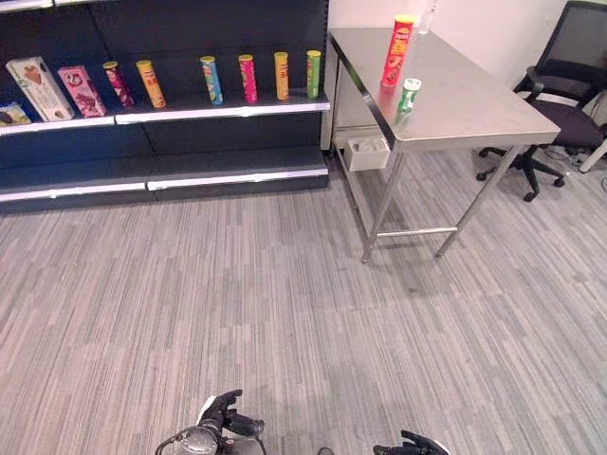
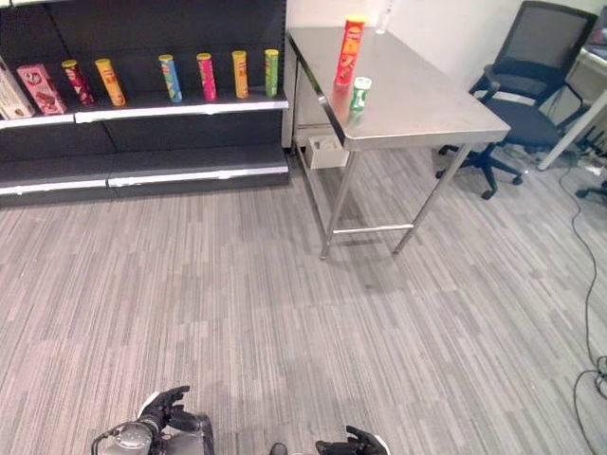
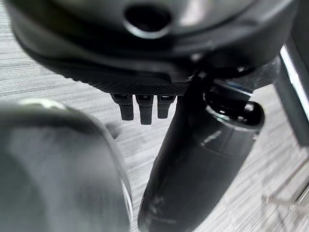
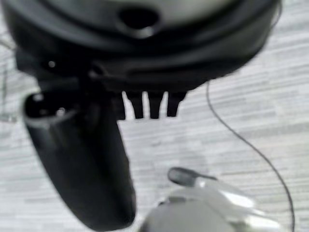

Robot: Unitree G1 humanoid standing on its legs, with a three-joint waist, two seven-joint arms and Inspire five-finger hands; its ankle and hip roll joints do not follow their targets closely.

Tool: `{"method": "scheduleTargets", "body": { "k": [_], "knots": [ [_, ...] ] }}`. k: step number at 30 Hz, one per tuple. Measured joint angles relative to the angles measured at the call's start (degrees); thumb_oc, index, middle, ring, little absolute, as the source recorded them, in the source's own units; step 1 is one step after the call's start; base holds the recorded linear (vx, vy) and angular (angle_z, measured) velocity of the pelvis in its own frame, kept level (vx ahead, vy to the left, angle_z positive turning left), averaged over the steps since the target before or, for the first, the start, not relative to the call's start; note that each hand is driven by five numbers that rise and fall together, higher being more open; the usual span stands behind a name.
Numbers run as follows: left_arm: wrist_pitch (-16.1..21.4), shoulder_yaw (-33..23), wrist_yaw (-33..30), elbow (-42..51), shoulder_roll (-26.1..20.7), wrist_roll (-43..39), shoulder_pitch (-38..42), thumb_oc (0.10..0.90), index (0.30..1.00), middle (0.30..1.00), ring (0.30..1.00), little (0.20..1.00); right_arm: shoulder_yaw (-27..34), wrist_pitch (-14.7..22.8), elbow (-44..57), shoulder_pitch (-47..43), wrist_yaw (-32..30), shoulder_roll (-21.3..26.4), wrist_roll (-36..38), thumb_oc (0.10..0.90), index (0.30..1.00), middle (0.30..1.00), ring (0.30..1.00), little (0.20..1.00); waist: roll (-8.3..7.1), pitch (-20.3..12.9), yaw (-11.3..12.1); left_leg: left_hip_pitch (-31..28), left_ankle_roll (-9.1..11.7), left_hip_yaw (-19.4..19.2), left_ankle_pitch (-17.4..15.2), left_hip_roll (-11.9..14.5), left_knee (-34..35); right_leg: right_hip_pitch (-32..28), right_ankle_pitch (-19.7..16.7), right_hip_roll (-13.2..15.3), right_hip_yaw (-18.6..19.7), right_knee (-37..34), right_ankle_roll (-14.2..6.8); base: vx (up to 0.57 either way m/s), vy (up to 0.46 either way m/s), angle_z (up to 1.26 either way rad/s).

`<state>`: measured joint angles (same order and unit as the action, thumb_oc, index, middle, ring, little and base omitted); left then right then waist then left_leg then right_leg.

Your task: Put the goods on the table back onto the shelves and tidy them up.

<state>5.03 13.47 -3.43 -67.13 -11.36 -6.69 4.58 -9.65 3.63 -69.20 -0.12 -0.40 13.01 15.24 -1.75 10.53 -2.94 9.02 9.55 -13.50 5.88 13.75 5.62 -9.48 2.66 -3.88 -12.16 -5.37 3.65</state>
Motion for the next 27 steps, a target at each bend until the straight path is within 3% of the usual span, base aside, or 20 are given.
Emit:
{"method": "scheduleTargets", "body": {
  "k": [2, 3, 6, 7, 8, 9, 11, 12, 14, 15, 16, 17, 19, 21, 22, 23, 24, 25, 26, 27],
  "knots": [
    [0.18, -0.37, -0.11, 0.33, -0.23, -0.26, 0.65, 0.800, 0.900, 0.900, 0.900, 0.900, -0.18, -0.19, -0.12, -0.09, 0.19, -0.19, -0.22, 0.800, 0.900, 0.900, 0.900, 0.900, -0.29, 1.19, -0.27, 2.21, 1.18, -0.63, 2.08, 2.69, -0.01, -1.25, 0.81, -0.48, 0.89, 0.04, 0.07, 0.45, 0.084, -0.19],
    [0.32, -0.95, -0.27, 0.28, -0.39, -0.17, 0.50, 0.800, 0.900, 0.900, 0.900, 0.900, -0.01, -0.24, -0.11, 0.03, 0.04, 0.18, -0.27, 0.800, 0.900, 0.900, 0.900, 0.900, -0.54, 1.29, 0.22, 1.65, 0.77, -4.41, 2.42, 4.17, -0.36, -3.04, 1.24, -0.16, 2.72, 0.09, -0.32, 0.80, 0.196, -0.63],
    [0.43, -1.70, 0.14, 0.10, 0.41, -0.02, -0.80, 0.800, 0.900, 0.900, 0.900, 0.900, 0.03, -0.24, -2.02, 0.32, 0.07, 1.08, -0.86, 0.800, 0.900, 0.900, 0.900, 0.900, -0.31, -0.28, 0.64, -2.32, -0.41, -6.03, 3.16, -0.26, -0.04, -7.68, 4.86, 2.70, 6.43, 0.07, -3.61, 0.69, 0.202, -0.81],
    [0.65, -2.13, 0.24, 0.09, 0.33, -0.11, -1.40, 0.800, 0.900, 0.900, 0.900, 0.900, 0.00, -0.34, -2.08, 0.35, 0.10, 1.13, -0.95, 0.800, 0.900, 0.900, 0.900, 0.900, -0.04, -1.64, 1.51, -3.35, -3.52, -5.69, 6.42, -1.60, -0.38, -7.89, 5.86, 4.15, 7.88, 0.08, -4.38, 0.45, 0.163, -0.95],
    [0.67, -2.98, -0.32, -0.33, -0.36, -0.01, -1.74, 0.800, 0.900, 0.900, 0.900, 0.900, -0.11, -0.31, -1.90, 0.86, 0.58, 0.06, -1.05, 0.800, 0.900, 0.900, 0.900, 0.900, -2.31, -2.96, 1.05, -5.45, -6.36, -6.93, 7.30, -4.65, -0.11, -8.15, 7.22, 7.39, 8.29, 2.39, -6.89, 0.41, 0.187, -0.66],
    [0.63, -2.92, -0.63, -0.42, -1.11, 0.04, -1.71, 0.800, 0.900, 0.900, 0.900, 0.900, 0.08, -0.22, -1.11, 1.10, 0.85, -0.54, -1.13, 0.800, 0.900, 0.900, 0.900, 0.900, -3.23, -3.14, 0.50, -6.46, -7.82, -7.42, 6.42, -6.11, -0.39, -7.57, 7.27, 8.92, 7.39, 5.35, -7.92, 0.37, 0.202, -0.32],
    [0.66, -2.77, -0.74, -0.42, -1.32, 0.02, -0.95, 0.800, 0.900, 0.900, 0.900, 0.900, 0.15, -0.32, -0.14, 1.64, 1.28, -0.69, -1.20, 0.800, 0.900, 0.900, 0.900, 0.900, -2.62, -2.99, 0.50, -8.72, -9.36, -8.10, 4.54, -7.50, -0.43, -2.91, 7.77, 10.85, 6.24, 18.14, -9.00, 0.25, 0.185, 0.00],
    [0.76, -2.07, -0.76, -0.41, -1.42, 0.03, -0.54, 0.800, 0.900, 0.900, 0.900, 0.900, 2.08, 0.00, 1.64, 2.69, 1.34, -0.76, -0.68, 0.800, 0.900, 0.900, 0.900, 0.900, -1.62, -3.02, -0.19, -10.82, -10.51, -7.71, 3.49, -8.52, -0.51, 5.22, 7.90, 14.04, 5.47, 37.32, -11.08, 0.18, 0.161, 0.11],
    [0.91, -1.63, -0.93, -0.44, -1.89, 0.02, -0.34, 0.800, 0.900, 0.900, 0.900, 0.900, 2.81, 0.70, 2.70, 2.59, 1.45, -0.40, -0.54, 0.800, 0.900, 0.900, 0.900, 0.900, -1.93, -3.55, -0.72, -13.20, -12.76, -8.33, -0.20, -11.11, -0.49, 11.84, 0.98, 17.81, 6.32, 50.46, -14.25, 0.25, 0.195, 0.20],
    [0.83, -0.83, -1.06, -0.76, -2.39, 0.02, 0.01, 0.800, 0.900, 0.900, 0.900, 0.900, 2.85, 0.89, 2.68, 1.77, 1.38, -0.37, -0.53, 0.800, 0.900, 0.900, 0.900, 0.900, -2.11, -3.61, -1.62, -14.28, -13.31, -7.71, -0.86, -12.45, -0.52, 14.66, 1.66, 20.16, 6.31, 55.96, -13.82, 0.43, 0.221, 0.19],
    [0.87, -0.30, -1.09, -0.67, -2.08, 0.00, 0.62, 0.800, 0.900, 0.900, 0.900, 0.900, 2.90, 0.91, 2.70, 0.80, 1.41, -0.11, -0.54, 0.800, 0.900, 0.900, 0.900, 0.900, -1.16, -3.34, -1.31, -15.82, -14.55, -7.48, -4.12, -12.84, -0.50, 18.06, 1.59, 20.31, 7.12, 57.94, -13.70, 0.33, 0.147, 0.11],
    [0.76, 0.07, -1.12, -0.49, -1.96, -0.03, 0.64, 0.800, 0.900, 0.900, 0.900, 0.900, 2.99, 1.01, 2.91, 0.11, 1.39, -0.05, -0.56, 0.800, 0.900, 0.900, 0.900, 0.900, -0.43, -2.87, -1.23, -16.92, -14.05, -7.17, -5.25, -13.07, -0.42, 20.59, 2.20, 21.24, 6.08, 59.66, -13.06, 0.36, 0.047, 0.02],
    [0.67, -0.04, -1.26, -0.45, -1.84, -0.05, 0.60, 0.800, 0.900, 0.900, 0.900, 0.900, 4.06, 1.47, 4.29, -0.09, 1.44, 0.14, 0.15, 0.800, 0.900, 0.900, 0.900, 0.900, 2.31, -1.86, -2.81, -18.94, -12.74, -6.10, -5.29, -12.04, -0.47, 22.42, 6.57, 22.01, 0.99, 54.41, -9.82, 0.37, -0.109, 0.36],
    [0.88, -0.06, -1.30, -0.15, -0.55, -0.06, 0.65, 0.800, 0.900, 0.900, 0.900, 0.900, 3.98, 1.97, 4.91, -1.40, 1.60, 1.02, 0.84, 0.800, 0.900, 0.900, 0.900, 0.900, 4.39, -0.59, -4.15, -20.85, -11.80, -5.28, -7.80, -10.62, -0.46, 24.71, 6.44, 21.78, -3.15, 37.32, -10.13, 0.33, -0.171, 0.23],
    [0.85, -0.20, -1.37, -0.31, -0.47, -0.05, 0.64, 0.800, 0.900, 0.900, 0.900, 0.900, 3.81, 1.88, 4.90, -2.03, 1.55, 1.24, 0.83, 0.800, 0.900, 0.900, 0.900, 0.900, 4.46, -0.21, -4.17, -21.65, -10.77, -5.30, -8.53, -10.25, -0.43, 24.74, 5.37, 21.37, -3.40, 30.77, -11.24, 0.29, -0.211, 0.26],
    [0.87, -0.33, -1.35, 0.16, -1.58, -0.04, -0.44, 0.800, 0.900, 0.900, 0.900, 0.900, 3.87, 1.54, 5.02, -1.40, 1.49, 0.58, 1.21, 0.800, 0.900, 0.900, 0.900, 0.900, 1.83, -0.20, -4.15, -24.45, -7.91, -5.76, -9.13, -9.64, -0.47, 24.42, -3.33, 20.06, -5.37, 14.86, -10.36, 0.60, -0.297, 0.47],
    [0.86, -0.34, -1.37, 0.07, -1.49, -0.01, -0.84, 0.800, 0.900, 0.900, 0.900, 0.900, 3.96, 1.42, 4.75, -1.14, 1.46, 0.57, 1.22, 0.800, 0.900, 0.900, 0.900, 0.900, 1.19, -0.39, -4.37, -25.39, -6.71, -5.32, -10.20, -8.84, -0.32, 23.43, -7.55, 19.28, -4.54, 13.98, -10.04, 0.47, -0.236, 0.69],
    [0.75, -0.42, -1.44, 0.22, -0.53, 0.01, -1.26, 0.800, 0.900, 0.900, 0.900, 0.900, 4.14, 1.42, 4.63, -0.69, 1.33, 1.21, 1.22, 0.800, 0.900, 0.900, 0.900, 0.900, 2.14, -0.54, -5.12, -25.61, -6.05, -4.79, -11.49, -6.85, -0.19, 22.76, -8.97, 17.83, -4.70, 14.30, -10.08, 0.46, -0.245, 0.56],
    [0.93, -0.22, -0.95, -0.10, 1.52, 0.06, -1.51, 0.800, 0.900, 0.900, 0.900, 0.900, 5.28, 0.74, 3.51, -1.28, 1.20, 2.61, 1.07, 0.800, 0.900, 0.900, 0.900, 0.900, 3.82, -0.99, -4.07, -25.21, -3.45, -4.94, -11.04, -3.97, -3.02, 21.36, -7.69, 13.92, -4.12, 14.53, -9.39, 0.20, -0.146, 0.33],
    [0.96, -0.03, -0.88, 0.15, 2.16, 0.09, -1.68, 0.800, 0.900, 0.900, 0.900, 0.900, 5.14, 0.70, 3.24, -1.58, 1.12, 3.14, 0.99, 0.800, 0.900, 0.900, 0.900, 0.900, 3.27, -0.85, -3.69, -24.90, -3.21, -4.83, -10.63, -4.82, -3.75, 20.96, -7.61, 13.75, -4.18, 14.88, -8.13, 0.49, -0.285, 0.23]
  ]
}}
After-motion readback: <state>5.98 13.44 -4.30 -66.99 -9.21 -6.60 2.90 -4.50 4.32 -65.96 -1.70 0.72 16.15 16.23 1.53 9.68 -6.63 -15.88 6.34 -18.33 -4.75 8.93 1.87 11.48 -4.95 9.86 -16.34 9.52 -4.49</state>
